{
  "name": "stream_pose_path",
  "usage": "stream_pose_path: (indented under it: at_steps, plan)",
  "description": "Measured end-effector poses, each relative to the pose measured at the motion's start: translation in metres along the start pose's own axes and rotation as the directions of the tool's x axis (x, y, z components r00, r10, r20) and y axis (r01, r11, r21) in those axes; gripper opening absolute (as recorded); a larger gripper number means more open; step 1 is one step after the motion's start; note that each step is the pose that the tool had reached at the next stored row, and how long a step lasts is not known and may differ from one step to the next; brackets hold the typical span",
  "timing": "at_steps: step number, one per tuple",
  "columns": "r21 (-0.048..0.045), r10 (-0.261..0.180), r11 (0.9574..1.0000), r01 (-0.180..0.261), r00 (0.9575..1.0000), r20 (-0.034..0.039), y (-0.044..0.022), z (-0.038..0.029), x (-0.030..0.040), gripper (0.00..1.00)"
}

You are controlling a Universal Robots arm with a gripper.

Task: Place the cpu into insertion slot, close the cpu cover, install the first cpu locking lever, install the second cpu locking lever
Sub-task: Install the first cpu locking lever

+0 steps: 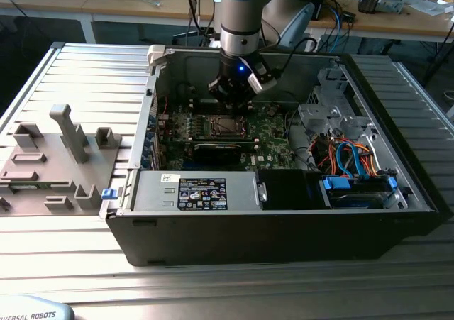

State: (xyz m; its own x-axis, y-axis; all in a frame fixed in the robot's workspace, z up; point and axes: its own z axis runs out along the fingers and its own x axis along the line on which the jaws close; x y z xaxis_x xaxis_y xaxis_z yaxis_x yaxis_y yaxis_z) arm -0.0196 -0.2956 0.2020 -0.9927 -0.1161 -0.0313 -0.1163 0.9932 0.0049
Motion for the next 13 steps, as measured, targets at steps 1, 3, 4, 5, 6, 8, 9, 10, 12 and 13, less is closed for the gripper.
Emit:
stream_pose_path:
  at_steps: [1, 3, 4, 5, 6, 8, 9, 10, 12, 13]
  plan:
    - [0.0003, 0.000, 1.0000, 0.000, 1.0000, -0.0002, 0.0001, 0.0001, -0.0002, 0.11]
    - [0.0001, 0.000, 1.0000, 0.000, 1.0000, -0.0001, 0.0005, 0.0002, -0.0004, 0.11]
    - [0.0000, 0.000, 1.0000, 0.000, 1.0000, 0.0000, 0.0006, 0.0002, -0.0004, 0.11]
    - [-0.0002, 0.000, 1.0000, 0.000, 1.0000, 0.0000, 0.0007, 0.0003, -0.0004, 0.11]
    - [-0.0003, 0.000, 1.0000, 0.000, 1.0000, 0.0001, 0.0008, 0.0000, -0.0004, 0.11]
    - [-0.0006, 0.000, 1.0000, 0.000, 1.0000, 0.0006, 0.0009, -0.0024, -0.0006, 0.11]
    - [-0.0003, 0.000, 1.0000, 0.000, 1.0000, 0.0002, 0.0008, -0.0048, -0.0006, 0.11]
    - [-0.0003, 0.000, 1.0000, 0.000, 1.0000, 0.0002, 0.0009, -0.0072, -0.0006, 0.11]
    - [-0.0003, 0.000, 1.0000, 0.000, 1.0000, 0.0002, 0.0007, -0.0109, -0.0007, 0.11]
    - [-0.0009, 0.000, 1.0000, 0.000, 1.0000, 0.0003, -0.0011, -0.0116, -0.0005, 0.11]
